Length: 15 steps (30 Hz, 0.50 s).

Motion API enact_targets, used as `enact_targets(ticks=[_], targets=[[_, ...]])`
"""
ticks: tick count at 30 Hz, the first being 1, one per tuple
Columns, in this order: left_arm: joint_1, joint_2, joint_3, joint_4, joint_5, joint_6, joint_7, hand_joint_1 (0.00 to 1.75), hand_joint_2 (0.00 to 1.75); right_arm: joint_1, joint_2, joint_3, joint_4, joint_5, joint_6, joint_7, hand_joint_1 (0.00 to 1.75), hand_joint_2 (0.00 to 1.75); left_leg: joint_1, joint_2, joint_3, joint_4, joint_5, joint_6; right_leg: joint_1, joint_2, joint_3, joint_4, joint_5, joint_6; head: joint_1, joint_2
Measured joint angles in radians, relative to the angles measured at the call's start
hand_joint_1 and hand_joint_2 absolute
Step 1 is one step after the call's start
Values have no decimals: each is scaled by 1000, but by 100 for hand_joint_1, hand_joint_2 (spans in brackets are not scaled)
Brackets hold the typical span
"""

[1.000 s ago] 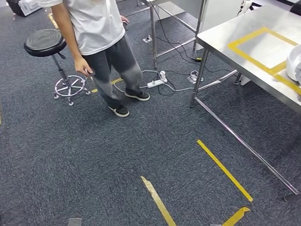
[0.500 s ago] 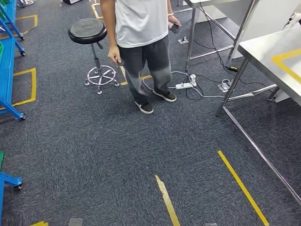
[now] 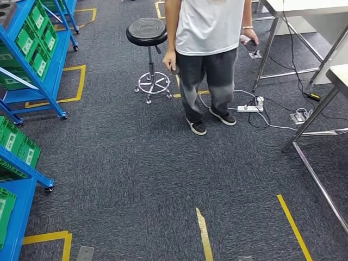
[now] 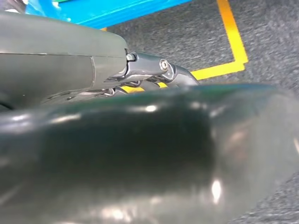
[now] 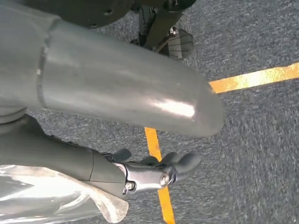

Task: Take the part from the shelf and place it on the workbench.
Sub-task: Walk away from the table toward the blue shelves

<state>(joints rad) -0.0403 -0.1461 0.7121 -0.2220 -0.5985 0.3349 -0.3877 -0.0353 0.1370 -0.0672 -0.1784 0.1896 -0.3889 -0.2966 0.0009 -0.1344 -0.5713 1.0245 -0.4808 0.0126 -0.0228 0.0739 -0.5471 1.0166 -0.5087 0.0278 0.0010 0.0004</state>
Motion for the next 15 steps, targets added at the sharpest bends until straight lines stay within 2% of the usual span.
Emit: enact_targets(ticks=[1,3,4,5,6,7,8,10,11,12,14,15], targets=[[0,3,-2,0,-3,-3,6,0,0,-3,1,0,0,0,5,0,0,0,1,6,-3,4,-3,-6,0,-13,2,-4,2,-5,0,0],[-5,7,-4,0,-4,-11,6,0,0,-4,3,0,-1,-1,10,1,0,0,-1,53,-28,57,-37,-16,-2,-43,8,-13,5,-15,-6,0],[-10,7,-5,0,-3,-17,0,0,0,-4,3,-1,-1,-2,10,1,0,0,-1,86,-53,112,-68,-20,-1,-60,9,-13,4,-18,-9,0],[-16,7,-5,0,-2,-22,-6,0,0,-3,2,-1,-1,-2,11,1,0,0,1,106,-85,178,-99,-24,1,-78,10,-13,2,-21,-11,0],[-21,7,-5,0,-1,-25,-13,0,0,-2,1,-1,-1,-3,12,1,0,0,3,117,-112,236,-121,-27,2,-96,11,-13,0,-22,-11,0],[-24,7,-5,0,0,-27,-19,0,0,-3,0,-1,-1,-2,12,1,0,0,6,122,-125,264,-123,-30,3,-112,11,-13,-1,-23,-11,0],[-25,7,-5,0,1,-28,-22,0,0,-4,-1,-1,-1,-2,12,1,0,0,8,126,-122,259,-107,-31,3,-126,13,-13,-3,-22,-11,0],[-26,8,-5,0,3,-28,-24,0,0,-6,-1,-1,-1,-1,12,1,0,0,10,139,-77,170,-46,-31,3,-146,19,-13,-8,-20,-12,0],[-26,8,-4,0,4,-28,-24,0,0,-7,-1,-1,-1,0,12,1,0,0,10,145,-58,133,-25,-30,3,-151,21,-13,-9,-19,-12,0],[-27,8,-4,0,5,-28,-24,0,0,-7,-1,-1,-1,0,12,1,0,0,10,149,-47,111,-14,-30,3,-154,23,-13,-10,-18,-12,0],[-27,8,-4,0,5,-28,-24,0,0,-7,-1,-1,-1,0,12,1,0,0,10,151,-44,106,-11,-29,3,-154,23,-13,-10,-18,-12,0],[-28,8,-4,0,5,-28,-24,0,0,-7,-1,-1,-1,0,12,1,0,0,9,165,-33,83,-5,-28,3,-158,25,-13,-11,-16,-12,0]])
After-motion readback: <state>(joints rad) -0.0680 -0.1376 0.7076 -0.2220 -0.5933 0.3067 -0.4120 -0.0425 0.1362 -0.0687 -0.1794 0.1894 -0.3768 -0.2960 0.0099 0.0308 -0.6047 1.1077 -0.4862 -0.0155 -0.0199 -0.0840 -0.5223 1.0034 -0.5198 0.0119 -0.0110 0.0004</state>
